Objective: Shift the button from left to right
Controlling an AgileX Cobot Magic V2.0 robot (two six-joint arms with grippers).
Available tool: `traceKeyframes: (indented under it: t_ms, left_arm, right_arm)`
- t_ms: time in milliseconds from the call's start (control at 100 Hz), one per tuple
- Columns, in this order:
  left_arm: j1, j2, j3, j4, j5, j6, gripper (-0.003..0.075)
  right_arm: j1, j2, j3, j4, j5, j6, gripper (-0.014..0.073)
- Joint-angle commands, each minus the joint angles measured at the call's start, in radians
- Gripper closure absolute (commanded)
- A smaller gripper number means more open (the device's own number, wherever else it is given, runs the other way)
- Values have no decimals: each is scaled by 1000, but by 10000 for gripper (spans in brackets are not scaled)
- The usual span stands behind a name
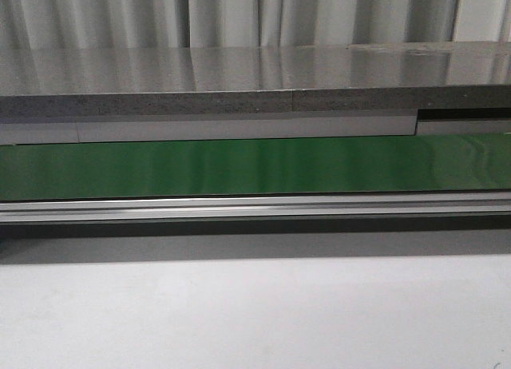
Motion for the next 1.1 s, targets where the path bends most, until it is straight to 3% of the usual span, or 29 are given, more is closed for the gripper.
traceKeyframes:
  t_ms: [0, 260, 530, 1090]
  left_arm:
    - [-8, 6, -27, -11, -85, 1, 740]
    - [-8, 6, -27, -11, -85, 1, 740]
    - [-8, 6, -27, -11, -85, 1, 740]
    - [-8, 6, -27, -11, -85, 1, 740]
  right_arm:
    - [0, -92, 48, 19, -77, -6, 179]
    - [0, -313, 238, 23, -77, -5, 394]
    - [0, -443, 289, 27, -81, -5, 667]
    - [0, -445, 289, 48, -65, -5, 662]
